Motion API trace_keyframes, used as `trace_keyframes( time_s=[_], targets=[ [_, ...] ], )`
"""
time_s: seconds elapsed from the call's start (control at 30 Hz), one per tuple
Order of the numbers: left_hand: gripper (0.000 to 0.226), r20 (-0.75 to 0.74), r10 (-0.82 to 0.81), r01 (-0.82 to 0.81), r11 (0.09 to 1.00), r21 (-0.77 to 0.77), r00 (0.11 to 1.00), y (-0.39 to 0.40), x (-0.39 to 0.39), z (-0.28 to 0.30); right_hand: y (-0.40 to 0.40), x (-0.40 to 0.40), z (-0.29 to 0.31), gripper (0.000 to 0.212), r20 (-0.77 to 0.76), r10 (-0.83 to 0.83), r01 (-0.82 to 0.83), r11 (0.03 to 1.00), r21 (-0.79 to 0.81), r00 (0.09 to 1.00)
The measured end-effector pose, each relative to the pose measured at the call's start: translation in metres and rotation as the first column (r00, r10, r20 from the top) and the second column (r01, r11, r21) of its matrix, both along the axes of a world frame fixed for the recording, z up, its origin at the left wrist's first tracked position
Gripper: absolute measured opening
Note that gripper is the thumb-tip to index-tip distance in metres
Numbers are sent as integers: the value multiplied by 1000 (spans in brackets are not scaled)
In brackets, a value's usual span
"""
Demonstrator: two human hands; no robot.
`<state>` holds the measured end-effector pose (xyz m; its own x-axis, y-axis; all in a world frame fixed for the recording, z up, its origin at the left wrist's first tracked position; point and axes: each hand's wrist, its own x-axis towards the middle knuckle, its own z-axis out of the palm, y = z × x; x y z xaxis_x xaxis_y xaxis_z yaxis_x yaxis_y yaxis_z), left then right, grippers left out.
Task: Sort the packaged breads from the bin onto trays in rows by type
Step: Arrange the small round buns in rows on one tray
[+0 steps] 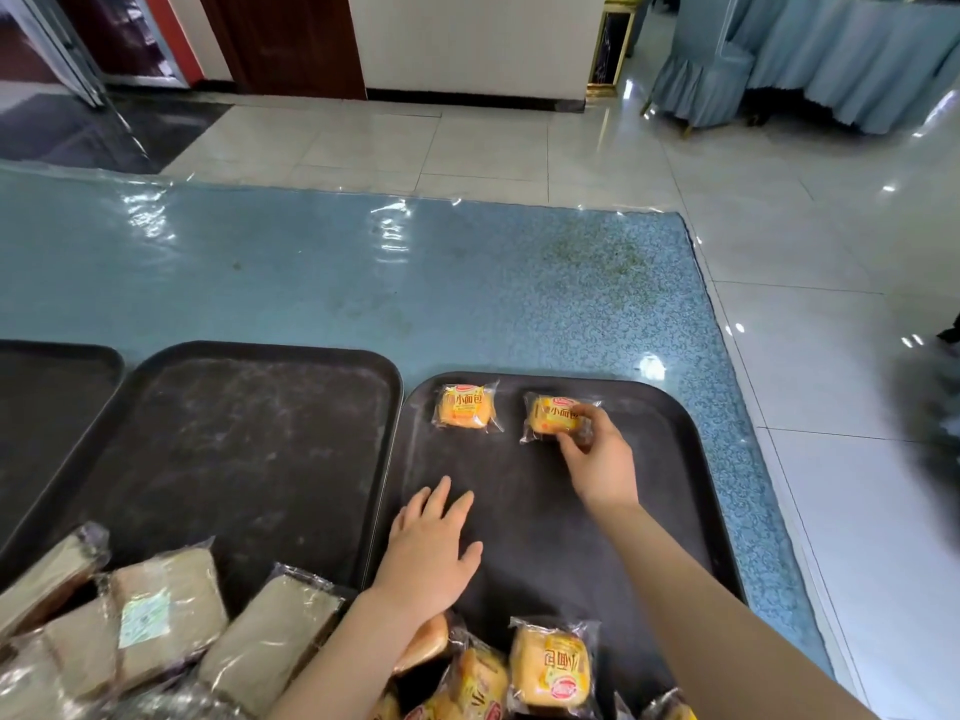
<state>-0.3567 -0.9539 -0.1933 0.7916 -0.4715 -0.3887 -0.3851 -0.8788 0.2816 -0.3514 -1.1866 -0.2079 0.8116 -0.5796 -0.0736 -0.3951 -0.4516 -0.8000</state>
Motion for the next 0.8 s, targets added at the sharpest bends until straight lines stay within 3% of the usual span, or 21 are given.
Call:
trace_keyframes(
  time_s=[0.13, 0.4, 0.63, 0.8],
  targets=[
    [64, 64, -45, 42, 998, 48, 997, 1, 0, -6, -1, 15, -4, 39, 21, 77, -76, 997, -30, 997],
    [61, 76, -48, 48, 999, 12, 996, 3, 2, -7, -9, 10, -5, 54, -87, 166, -174, 981, -90, 982],
    [44, -13, -60, 56, 976, -210, 998, 0, -15, 7, 1, -43, 21, 60, -85, 219, -227, 969, -95, 972],
    [24, -155, -114, 62, 949, -308, 981, -2, -34, 22, 18, -105, 29, 53, -211, 375, -384, 923, -4, 903]
  ],
)
